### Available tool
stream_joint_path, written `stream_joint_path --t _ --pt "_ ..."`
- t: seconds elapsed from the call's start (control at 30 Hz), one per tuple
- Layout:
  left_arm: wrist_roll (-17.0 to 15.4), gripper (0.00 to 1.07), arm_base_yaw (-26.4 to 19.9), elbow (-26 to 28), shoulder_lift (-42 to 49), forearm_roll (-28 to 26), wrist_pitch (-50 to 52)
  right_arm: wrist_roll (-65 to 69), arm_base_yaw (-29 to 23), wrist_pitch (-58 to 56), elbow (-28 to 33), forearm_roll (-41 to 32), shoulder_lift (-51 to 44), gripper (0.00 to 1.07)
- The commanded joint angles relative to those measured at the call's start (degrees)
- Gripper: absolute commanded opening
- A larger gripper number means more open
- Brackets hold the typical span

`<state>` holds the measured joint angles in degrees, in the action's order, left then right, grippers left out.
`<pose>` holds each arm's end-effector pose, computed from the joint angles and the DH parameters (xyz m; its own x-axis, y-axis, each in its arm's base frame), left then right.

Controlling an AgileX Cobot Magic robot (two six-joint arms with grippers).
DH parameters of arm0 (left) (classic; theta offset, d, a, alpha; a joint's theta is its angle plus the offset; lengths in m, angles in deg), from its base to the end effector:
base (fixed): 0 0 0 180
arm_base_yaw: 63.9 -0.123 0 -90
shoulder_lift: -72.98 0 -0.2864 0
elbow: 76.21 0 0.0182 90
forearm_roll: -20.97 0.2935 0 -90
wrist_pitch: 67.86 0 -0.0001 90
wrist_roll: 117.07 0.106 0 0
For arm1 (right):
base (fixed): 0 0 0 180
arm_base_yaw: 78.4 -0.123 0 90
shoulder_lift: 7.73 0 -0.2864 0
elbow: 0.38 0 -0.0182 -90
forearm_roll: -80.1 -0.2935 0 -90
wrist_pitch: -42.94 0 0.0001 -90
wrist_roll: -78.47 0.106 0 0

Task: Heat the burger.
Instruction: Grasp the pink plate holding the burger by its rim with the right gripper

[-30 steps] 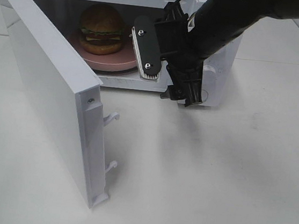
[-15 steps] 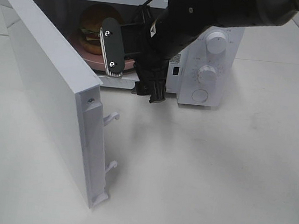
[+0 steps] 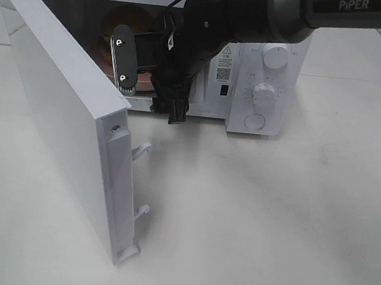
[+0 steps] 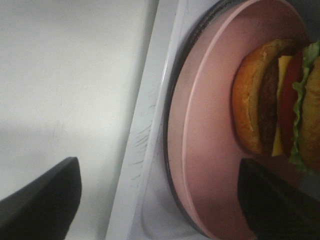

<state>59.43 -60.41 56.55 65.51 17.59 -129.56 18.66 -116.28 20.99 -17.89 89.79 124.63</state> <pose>0.0395 -0.0079 0.2975 -0.4511 -0.0615 -0.8904 0.0674 0.9924 -0.1027 0.4301 0.3261 0.1510 0.3325 -0.9203 -0.2062 -0.7431 -0.1210 -0.6581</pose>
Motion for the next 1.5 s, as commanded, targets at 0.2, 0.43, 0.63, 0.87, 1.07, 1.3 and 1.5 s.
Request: stream_joint_path --t 0.2,0.43,0.63,0.87,1.07,1.3,1.5 --pt "0.11 1.0 -0.06 -0.34 0.29 -0.46 0.52 1.78 -0.11 -0.34 -5.33 0.34 4.47 0.81" --pt "0.11 1.0 -0.06 -0.34 0.29 -0.46 0.52 4.41 0.8 -2.06 -12.38 2.41 9.57 0.79" --pt "0.11 1.0 -0.06 -0.34 0.29 -0.46 0.52 4.87 2.01 -2.86 -15.24 1.78 11.46 0.77" --pt "0.11 1.0 -0.06 -0.34 0.29 -0.46 0.52 1.55 3.55 -5.44 -18.91 -2.35 14.21 0.73" --pt "0.11 1.0 -0.06 -0.34 0.29 -0.46 0.52 -0.57 4.41 -5.79 -20.17 -4.13 14.78 0.7" --pt "0.11 1.0 -0.06 -0.34 0.29 -0.46 0.52 -3.04 4.53 -5.33 -20.17 -4.24 14.78 0.24" --pt "0.11 1.0 -0.06 -0.34 0.29 -0.46 0.52 -4.18 4.35 -6.3 -20.17 -4.47 14.61 0.0"
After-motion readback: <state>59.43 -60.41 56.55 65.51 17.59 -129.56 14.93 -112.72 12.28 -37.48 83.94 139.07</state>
